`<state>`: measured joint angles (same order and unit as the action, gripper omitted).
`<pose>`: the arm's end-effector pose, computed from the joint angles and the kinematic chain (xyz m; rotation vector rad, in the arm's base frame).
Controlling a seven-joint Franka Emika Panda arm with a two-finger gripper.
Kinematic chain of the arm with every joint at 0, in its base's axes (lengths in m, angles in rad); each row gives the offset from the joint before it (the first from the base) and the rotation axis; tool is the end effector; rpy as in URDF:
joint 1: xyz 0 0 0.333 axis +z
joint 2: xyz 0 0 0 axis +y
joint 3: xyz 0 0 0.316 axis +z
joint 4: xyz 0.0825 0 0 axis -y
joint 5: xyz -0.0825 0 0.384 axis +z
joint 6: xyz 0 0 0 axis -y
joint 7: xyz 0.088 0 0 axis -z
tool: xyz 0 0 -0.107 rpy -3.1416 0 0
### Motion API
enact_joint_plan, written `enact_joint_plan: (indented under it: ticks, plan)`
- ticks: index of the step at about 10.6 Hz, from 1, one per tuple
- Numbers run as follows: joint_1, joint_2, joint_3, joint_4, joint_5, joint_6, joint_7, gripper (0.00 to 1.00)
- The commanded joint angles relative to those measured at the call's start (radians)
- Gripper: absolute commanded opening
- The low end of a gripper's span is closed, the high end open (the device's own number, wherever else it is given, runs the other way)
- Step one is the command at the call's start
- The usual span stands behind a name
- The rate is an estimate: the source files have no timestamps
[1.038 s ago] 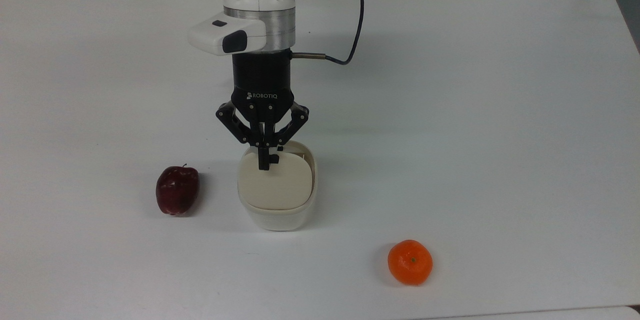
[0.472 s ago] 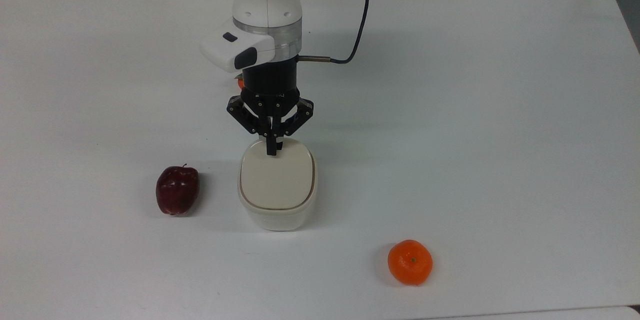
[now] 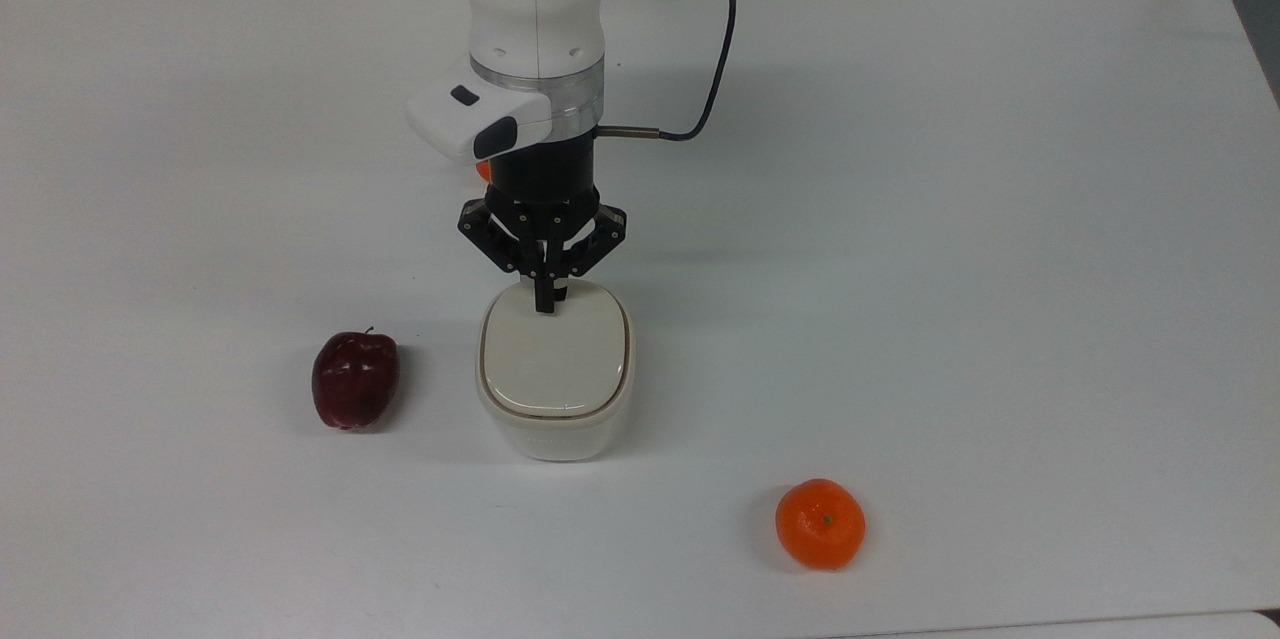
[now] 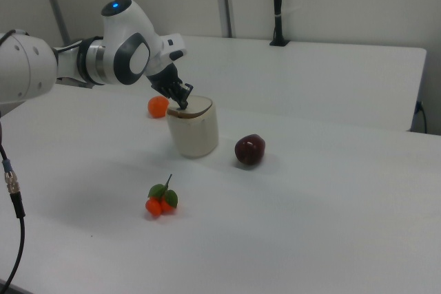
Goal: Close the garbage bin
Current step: 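Hold the gripper pressed on the closed lid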
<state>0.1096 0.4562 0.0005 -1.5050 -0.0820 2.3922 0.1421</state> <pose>0.7201 0.0788 0.4501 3.0546 0.0240 0.6764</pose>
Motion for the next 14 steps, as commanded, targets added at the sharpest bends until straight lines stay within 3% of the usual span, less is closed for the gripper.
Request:
enact_joint_plan:
  ticks: [1, 14]
  plan:
    - [0.002, 0.004, 0.001, -0.011, -0.001, -0.019, -0.003, 0.0]
    - [0.005, 0.027, 0.001, -0.021, 0.002, -0.018, -0.001, 0.0]
